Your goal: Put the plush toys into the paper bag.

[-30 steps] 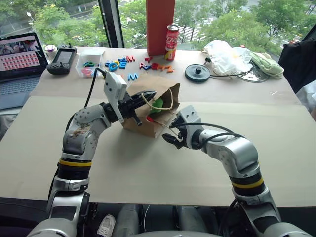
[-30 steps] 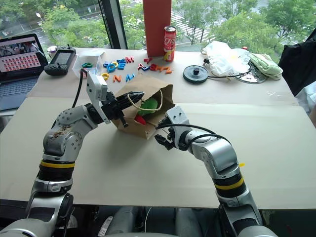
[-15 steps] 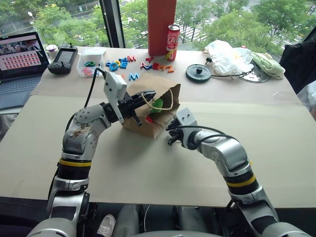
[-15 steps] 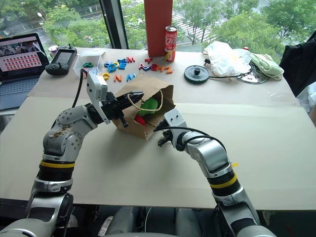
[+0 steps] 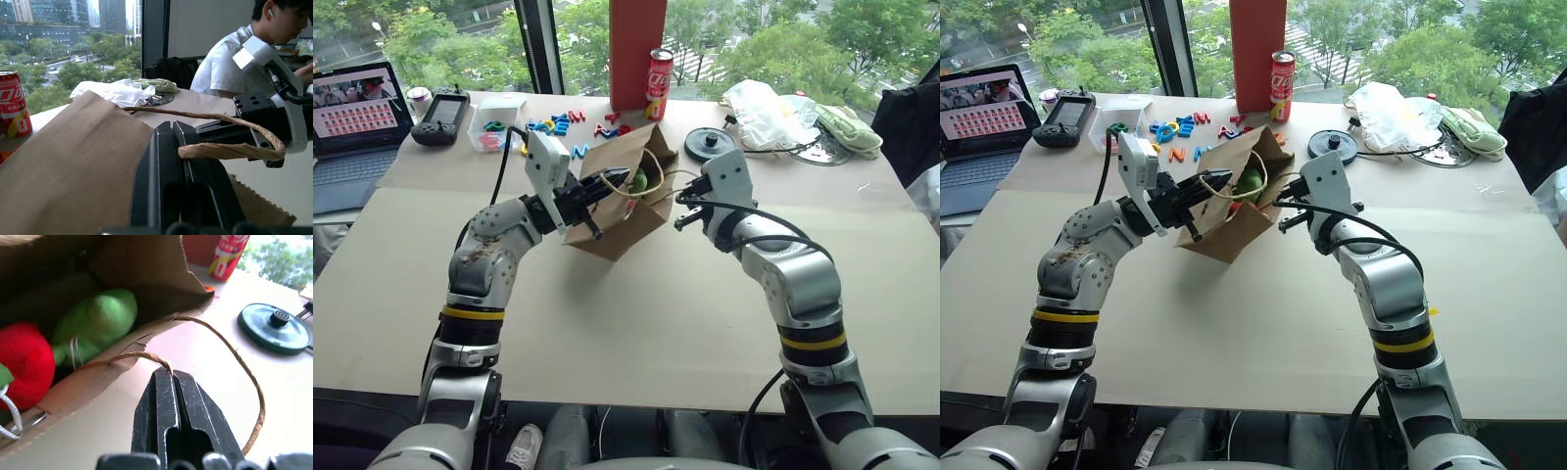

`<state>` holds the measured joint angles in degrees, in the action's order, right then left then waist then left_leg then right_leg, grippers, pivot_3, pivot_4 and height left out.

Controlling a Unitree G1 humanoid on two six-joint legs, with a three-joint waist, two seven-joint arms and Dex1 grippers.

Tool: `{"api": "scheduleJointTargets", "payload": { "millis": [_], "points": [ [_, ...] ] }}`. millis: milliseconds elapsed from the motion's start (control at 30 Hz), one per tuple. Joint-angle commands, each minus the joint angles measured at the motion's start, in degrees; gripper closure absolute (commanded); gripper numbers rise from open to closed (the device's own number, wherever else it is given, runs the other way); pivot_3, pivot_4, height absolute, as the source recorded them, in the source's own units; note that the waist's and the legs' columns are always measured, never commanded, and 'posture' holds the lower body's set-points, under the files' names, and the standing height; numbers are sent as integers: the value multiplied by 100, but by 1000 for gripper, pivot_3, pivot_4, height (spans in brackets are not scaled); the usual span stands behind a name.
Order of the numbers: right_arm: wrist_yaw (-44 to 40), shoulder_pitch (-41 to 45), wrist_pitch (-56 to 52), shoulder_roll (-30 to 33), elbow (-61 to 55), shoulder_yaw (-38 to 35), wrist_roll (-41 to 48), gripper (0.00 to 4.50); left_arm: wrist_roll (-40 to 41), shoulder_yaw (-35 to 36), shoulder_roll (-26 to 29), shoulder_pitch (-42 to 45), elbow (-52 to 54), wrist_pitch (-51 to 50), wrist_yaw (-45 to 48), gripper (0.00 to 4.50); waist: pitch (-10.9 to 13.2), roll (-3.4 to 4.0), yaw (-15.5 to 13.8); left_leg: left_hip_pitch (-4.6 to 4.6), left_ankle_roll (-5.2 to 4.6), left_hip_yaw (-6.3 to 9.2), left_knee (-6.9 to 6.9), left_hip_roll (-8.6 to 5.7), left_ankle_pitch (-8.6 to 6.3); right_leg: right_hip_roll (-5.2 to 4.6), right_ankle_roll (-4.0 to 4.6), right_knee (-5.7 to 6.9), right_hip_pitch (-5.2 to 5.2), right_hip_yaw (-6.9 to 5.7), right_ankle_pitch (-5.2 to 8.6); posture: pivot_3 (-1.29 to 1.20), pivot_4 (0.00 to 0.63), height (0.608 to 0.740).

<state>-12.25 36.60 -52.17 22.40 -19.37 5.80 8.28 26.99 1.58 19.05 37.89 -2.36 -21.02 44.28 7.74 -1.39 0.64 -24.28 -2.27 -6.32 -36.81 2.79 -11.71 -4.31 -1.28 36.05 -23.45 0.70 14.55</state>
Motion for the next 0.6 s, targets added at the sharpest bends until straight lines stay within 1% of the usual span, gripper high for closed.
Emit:
{"api": "scheduleJointTargets", "payload": {
  "millis": [33, 100, 233, 367, 600],
  "points": [
    [-152, 181, 340, 339, -731, 40, -260, 4478, -9, 213, -64, 11, -30, 176, -208, 4500, 0, 0, 15, 0, 0, 0, 0, 0, 0, 0, 0, 1, 0, 0, 0, 0, 150, 739],
    [-234, 133, 253, 494, -965, 223, -351, 4478, -42, 203, -85, -126, -41, 223, -231, 4500, 0, 0, 34, 1, 0, 0, 1, 3, 0, 4, 0, 0, -1, 1, 0, 0, 150, 739],
    [-314, 20, -85, 560, -1299, 420, -401, 4478, -109, 186, -125, -185, -184, 363, -299, 4500, 0, 0, 21, 4, 0, -1, 0, 5, 0, 4, 0, 3, 0, 2, 0, 0, 150, 739],
    [-392, 10, -382, 482, -1495, 539, -311, 4478, -191, 265, -134, 85, -614, 581, -355, 4500, 0, -1, -5, 4, 1, -1, -7, 2, 1, -1, 0, 3, 4, 1, 0, 0, 150, 739],
    [-470, 3, -613, 380, -1487, 684, -302, 4478, -277, 300, -177, 472, -1173, 840, -266, 4500, 0, 0, -4, 2, 0, 2, -8, 1, 1, 1, 0, 1, 6, -3, 0, 0, 150, 739]
  ]
}}
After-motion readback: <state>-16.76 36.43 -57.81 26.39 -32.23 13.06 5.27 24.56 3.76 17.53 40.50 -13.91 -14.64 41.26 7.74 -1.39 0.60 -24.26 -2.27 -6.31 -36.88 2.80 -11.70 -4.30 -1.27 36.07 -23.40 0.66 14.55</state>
